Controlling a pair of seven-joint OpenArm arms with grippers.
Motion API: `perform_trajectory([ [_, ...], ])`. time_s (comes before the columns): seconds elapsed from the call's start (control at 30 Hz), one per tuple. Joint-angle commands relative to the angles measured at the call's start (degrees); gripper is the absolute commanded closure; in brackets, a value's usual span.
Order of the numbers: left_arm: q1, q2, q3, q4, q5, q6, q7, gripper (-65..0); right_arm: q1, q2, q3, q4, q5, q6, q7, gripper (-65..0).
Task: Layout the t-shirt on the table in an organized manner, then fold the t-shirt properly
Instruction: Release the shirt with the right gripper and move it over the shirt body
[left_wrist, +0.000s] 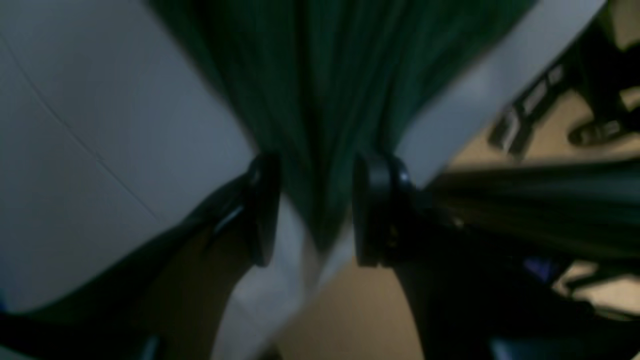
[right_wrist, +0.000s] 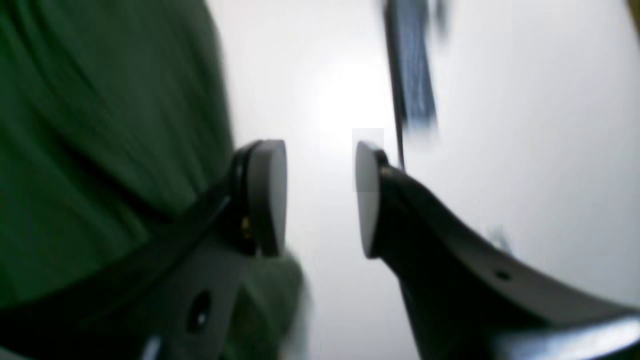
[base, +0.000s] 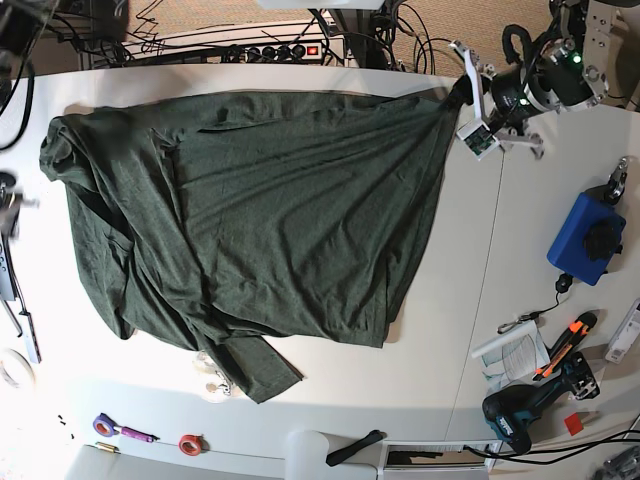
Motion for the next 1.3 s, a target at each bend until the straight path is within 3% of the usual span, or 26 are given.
perform_trajectory([
  [0.0, -0.2, -0.5, -0.3, 2.1, -0.6, 0.0, -2.5, -25.1, 3.3, 1.0, 0.2, 0.8, 0.6, -0.3, 2.3, -22.8],
  [0.13, -2.6, -0.4, -0.3, 3.5, -0.6, 0.2, -3.8, -25.1, 12.9, -3.9, -5.3, 0.7, -4.3, -0.4, 6.6, -22.8],
  [0.27, -4.2, -0.5, -0.3, 3.5, -0.4, 2.6, -3.8, -25.1, 18.6, -9.2, -18.2, -4.3, -11.4, -2.6, 14.2, -22.8],
  [0.43, -3.9, -0.5, -0.3, 3.3, 2.4, 3.1, -3.8, -25.1, 28.8, -16.5, -33.6, -22.3, -20.6, -7.7, 26.0, -22.8],
  [0.57, -3.8, -0.4, -0.3, 3.1, 2.4, 4.6, -3.8, -25.1, 39.6, -22.2, -39.5, -40.3, -24.3, -8.1, 30.4, -22.8],
  [0.7, -3.8, -0.4, -0.3, 3.1, 2.4, 4.7, -3.4, -25.1, 48.6, -26.4, -40.9, -55.3, -27.5, -8.1, 37.0, -22.8],
  [0.87, -3.8, -0.5, -0.3, 3.1, 2.3, 4.7, -3.4, -25.1, 55.0, -29.4, -40.8, -68.6, -29.2, -8.8, 40.2, -22.8],
  [1.27, -3.8, -0.4, -0.3, 3.1, 2.3, 4.7, -3.4, -25.1, 53.0, -29.9, -40.8, -72.0, -31.3, -9.9, 42.3, -22.7],
])
